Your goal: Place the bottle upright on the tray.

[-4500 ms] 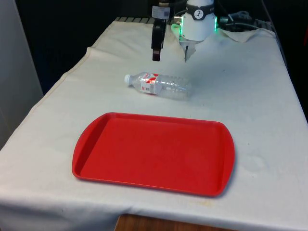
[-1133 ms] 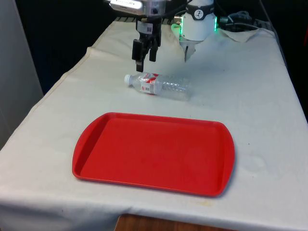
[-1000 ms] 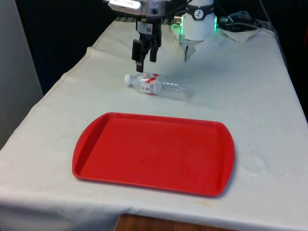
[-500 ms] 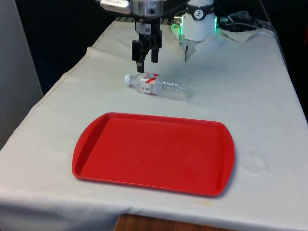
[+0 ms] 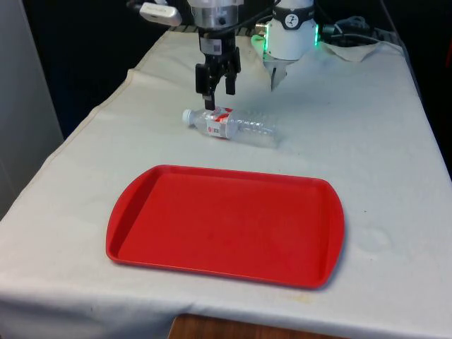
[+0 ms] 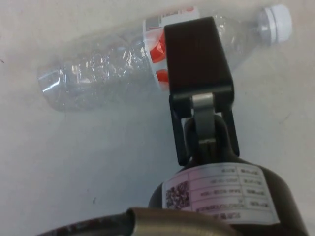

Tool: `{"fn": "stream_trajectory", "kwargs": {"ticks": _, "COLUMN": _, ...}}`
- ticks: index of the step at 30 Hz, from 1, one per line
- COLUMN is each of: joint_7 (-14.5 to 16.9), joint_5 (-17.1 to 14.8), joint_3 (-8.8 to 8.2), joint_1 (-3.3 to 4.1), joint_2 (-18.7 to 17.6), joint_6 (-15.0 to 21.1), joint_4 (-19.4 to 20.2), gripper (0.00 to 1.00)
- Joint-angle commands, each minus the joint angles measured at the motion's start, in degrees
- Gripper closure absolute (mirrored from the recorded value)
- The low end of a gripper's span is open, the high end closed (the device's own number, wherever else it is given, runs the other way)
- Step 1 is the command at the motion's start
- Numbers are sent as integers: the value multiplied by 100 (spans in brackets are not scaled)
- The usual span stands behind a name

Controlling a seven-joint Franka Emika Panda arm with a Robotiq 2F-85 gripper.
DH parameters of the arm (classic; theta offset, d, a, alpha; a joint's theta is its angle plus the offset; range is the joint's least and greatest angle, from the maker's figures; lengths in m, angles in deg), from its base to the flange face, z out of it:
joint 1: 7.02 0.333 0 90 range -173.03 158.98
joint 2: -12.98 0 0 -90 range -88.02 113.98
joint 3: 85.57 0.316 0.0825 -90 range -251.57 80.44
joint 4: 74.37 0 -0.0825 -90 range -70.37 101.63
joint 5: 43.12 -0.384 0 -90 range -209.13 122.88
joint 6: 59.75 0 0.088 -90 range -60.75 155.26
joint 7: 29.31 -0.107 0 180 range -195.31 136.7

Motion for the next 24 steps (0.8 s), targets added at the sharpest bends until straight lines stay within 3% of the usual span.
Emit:
{"fn": "stream_trajectory", "kwargs": {"ticks": 1, "joint_7": 46, "joint_5": -57, "joint_3": 0, "joint_1": 0, "joint_2": -11, "joint_6": 0, "joint_4": -6, "gripper": 0}}
{"fn": "stream_trajectory", "kwargs": {"ticks": 2, "joint_7": 309, "joint_5": -407, "joint_3": 126, "joint_1": -69, "joint_2": 57, "joint_6": -34, "joint_4": 0, "gripper": 0}}
{"fn": "stream_trajectory", "kwargs": {"ticks": 4, "joint_7": 453, "joint_5": -573, "joint_3": 115, "joint_1": -74, "joint_2": 29, "joint_6": -80, "joint_4": -29, "gripper": 0}}
{"fn": "stream_trajectory", "kwargs": {"ticks": 9, "joint_7": 739, "joint_5": -882, "joint_3": 63, "joint_1": -86, "joint_2": -29, "joint_6": -223, "joint_4": -120, "gripper": 0}}
{"fn": "stream_trajectory", "kwargs": {"ticks": 10, "joint_7": 556, "joint_5": -665, "joint_3": -34, "joint_1": -11, "joint_2": -103, "joint_6": -155, "joint_4": -103, "gripper": 0}}
{"fn": "stream_trajectory", "kwargs": {"ticks": 11, "joint_7": 791, "joint_5": -940, "joint_3": 57, "joint_1": -86, "joint_2": -40, "joint_6": -246, "joint_4": -132, "gripper": 0}}
{"fn": "stream_trajectory", "kwargs": {"ticks": 18, "joint_7": 1197, "joint_5": -1341, "joint_3": -29, "joint_1": -115, "joint_2": -126, "joint_6": -498, "joint_4": -275, "gripper": 0}}
{"fn": "stream_trajectory", "kwargs": {"ticks": 19, "joint_7": 1054, "joint_5": -1163, "joint_3": -115, "joint_1": -46, "joint_2": -172, "joint_6": -441, "joint_4": -246, "gripper": 0}}
{"fn": "stream_trajectory", "kwargs": {"ticks": 20, "joint_7": 1249, "joint_5": -1392, "joint_3": -40, "joint_1": -120, "joint_2": -143, "joint_6": -539, "joint_4": -304, "gripper": 0}}
{"fn": "stream_trajectory", "kwargs": {"ticks": 24, "joint_7": 1450, "joint_5": -1587, "joint_3": -97, "joint_1": -126, "joint_2": -223, "joint_6": -693, "joint_4": -413, "gripper": 0}}
